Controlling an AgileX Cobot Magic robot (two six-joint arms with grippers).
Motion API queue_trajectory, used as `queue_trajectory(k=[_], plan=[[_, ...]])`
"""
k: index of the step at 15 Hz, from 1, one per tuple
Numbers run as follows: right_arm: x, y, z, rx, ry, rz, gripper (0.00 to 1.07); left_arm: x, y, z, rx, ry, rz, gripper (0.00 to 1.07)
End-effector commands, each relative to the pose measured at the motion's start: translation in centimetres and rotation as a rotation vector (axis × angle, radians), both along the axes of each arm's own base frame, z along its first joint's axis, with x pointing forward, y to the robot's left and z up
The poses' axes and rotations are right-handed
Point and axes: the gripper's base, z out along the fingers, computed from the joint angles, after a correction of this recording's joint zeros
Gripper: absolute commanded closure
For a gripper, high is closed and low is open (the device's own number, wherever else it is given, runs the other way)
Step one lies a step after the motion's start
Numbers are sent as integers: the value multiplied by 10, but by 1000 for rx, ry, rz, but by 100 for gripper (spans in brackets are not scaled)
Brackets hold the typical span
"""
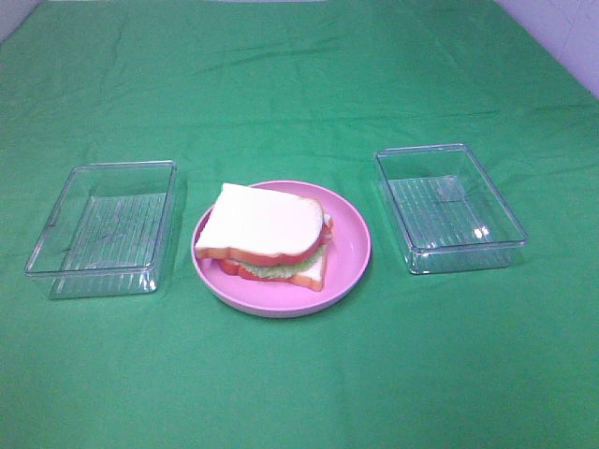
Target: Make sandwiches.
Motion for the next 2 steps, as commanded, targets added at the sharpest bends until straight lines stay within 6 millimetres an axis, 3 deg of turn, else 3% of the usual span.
queue_trajectory(k=[1, 2], plan=[[-1, 0, -1, -12, -19, -2, 32, -3, 0, 0, -2, -35, -1, 27], [-1, 0, -1, -12, -19, -2, 32, -3, 0, 0, -2, -35, -1, 27]])
